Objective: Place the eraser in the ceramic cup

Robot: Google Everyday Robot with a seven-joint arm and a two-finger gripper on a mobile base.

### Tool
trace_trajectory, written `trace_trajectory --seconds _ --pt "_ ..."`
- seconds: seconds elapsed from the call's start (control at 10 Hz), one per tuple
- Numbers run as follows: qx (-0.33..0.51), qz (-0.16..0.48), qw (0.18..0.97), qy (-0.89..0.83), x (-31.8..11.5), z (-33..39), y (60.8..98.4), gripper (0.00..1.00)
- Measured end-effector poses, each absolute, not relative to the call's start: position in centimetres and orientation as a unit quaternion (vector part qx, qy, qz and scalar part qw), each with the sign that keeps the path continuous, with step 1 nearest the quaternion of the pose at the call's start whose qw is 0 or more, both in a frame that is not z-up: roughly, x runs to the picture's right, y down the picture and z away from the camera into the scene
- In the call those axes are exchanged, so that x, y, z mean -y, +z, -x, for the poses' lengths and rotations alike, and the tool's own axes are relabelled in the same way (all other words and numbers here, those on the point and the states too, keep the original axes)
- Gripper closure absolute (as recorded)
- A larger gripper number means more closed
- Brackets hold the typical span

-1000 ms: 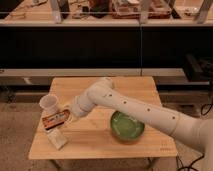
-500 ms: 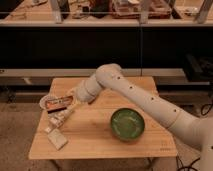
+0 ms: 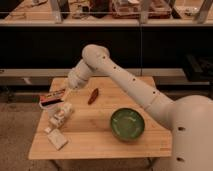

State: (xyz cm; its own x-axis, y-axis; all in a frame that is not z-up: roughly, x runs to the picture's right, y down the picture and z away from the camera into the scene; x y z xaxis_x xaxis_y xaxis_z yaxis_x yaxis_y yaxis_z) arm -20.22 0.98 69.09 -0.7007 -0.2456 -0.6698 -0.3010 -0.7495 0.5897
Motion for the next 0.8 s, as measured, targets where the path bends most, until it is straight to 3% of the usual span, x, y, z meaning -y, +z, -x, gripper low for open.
trace_trajectory --seconds 0.8 --pt "-0.37 0.351 -0.026 0.86 1.0 26.5 77.4 0.98"
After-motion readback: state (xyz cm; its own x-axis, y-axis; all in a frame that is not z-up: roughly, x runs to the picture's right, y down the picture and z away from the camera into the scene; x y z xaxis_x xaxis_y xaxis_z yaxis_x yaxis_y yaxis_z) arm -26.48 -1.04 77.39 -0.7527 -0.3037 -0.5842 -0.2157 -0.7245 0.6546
